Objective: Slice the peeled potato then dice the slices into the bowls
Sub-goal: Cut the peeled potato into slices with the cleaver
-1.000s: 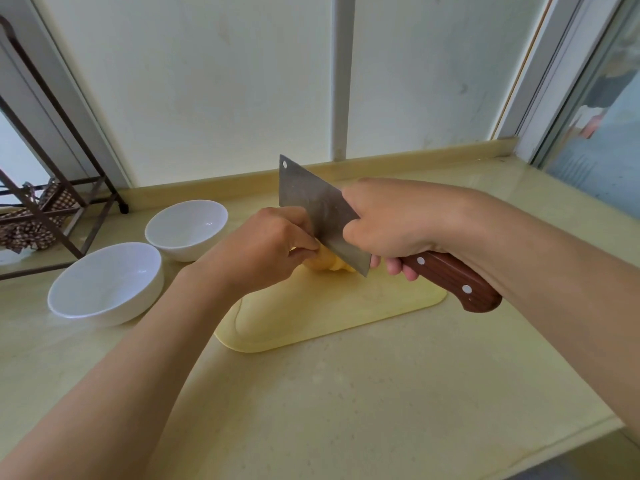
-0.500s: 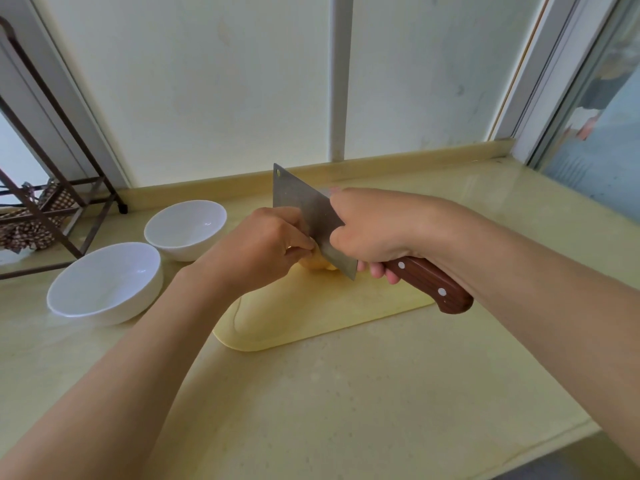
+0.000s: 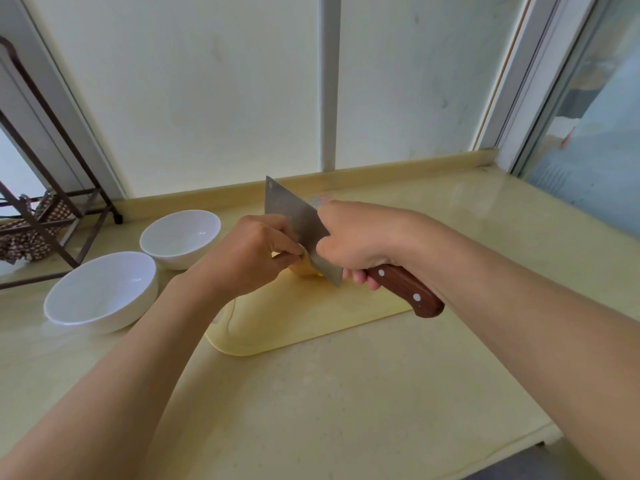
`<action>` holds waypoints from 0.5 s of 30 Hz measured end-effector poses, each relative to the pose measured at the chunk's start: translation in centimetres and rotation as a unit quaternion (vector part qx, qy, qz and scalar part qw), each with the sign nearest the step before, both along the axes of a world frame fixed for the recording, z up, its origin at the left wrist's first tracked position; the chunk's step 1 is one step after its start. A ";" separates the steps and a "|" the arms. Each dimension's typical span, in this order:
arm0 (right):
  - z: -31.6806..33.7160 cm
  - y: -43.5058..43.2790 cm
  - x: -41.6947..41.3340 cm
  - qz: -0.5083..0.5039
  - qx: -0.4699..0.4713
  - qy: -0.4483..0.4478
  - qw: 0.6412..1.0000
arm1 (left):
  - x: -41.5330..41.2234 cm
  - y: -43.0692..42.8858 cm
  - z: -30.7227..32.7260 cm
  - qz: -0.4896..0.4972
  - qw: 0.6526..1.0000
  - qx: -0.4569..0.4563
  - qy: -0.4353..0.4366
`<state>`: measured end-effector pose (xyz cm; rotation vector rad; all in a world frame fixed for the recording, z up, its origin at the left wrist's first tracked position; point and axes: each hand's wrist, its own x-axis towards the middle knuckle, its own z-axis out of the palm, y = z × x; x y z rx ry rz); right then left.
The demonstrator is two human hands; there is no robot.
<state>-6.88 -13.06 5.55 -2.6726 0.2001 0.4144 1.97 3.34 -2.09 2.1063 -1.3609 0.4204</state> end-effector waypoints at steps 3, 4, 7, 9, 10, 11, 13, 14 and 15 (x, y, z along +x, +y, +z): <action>-1.6 1.3 -0.2 0.011 0.001 0.021 1.000 | -0.1 0.1 0.0 -0.008 1.000 0.012 0.000; -2.1 1.6 -0.4 0.011 -0.003 0.022 1.000 | -0.1 0.2 0.0 -0.013 1.000 0.018 -0.001; -2.7 2.0 -0.3 0.011 -0.020 0.015 1.000 | 0.2 0.4 0.0 -0.016 1.000 0.016 0.004; -2.6 1.9 -0.2 0.011 -0.022 0.012 1.000 | 0.3 0.4 -0.1 -0.017 1.000 0.014 0.010; -2.4 1.9 -0.2 0.010 -0.023 0.011 1.000 | 0.4 0.5 -0.1 -0.017 1.000 0.015 0.015; -2.4 1.9 -0.2 0.011 -0.021 0.008 1.000 | 0.4 0.5 -0.1 -0.016 1.000 0.015 0.020; -2.2 1.8 -0.3 0.012 -0.016 -0.001 1.000 | 0.4 0.6 -0.1 -0.007 1.000 0.015 0.025; -2.0 1.6 -0.4 0.012 -0.014 -0.006 1.000 | 0.4 0.7 0.0 0.000 1.000 0.016 0.026; -1.8 1.4 -0.6 0.012 -0.013 -0.013 1.000 | 0.4 0.7 0.1 0.007 0.999 0.017 0.026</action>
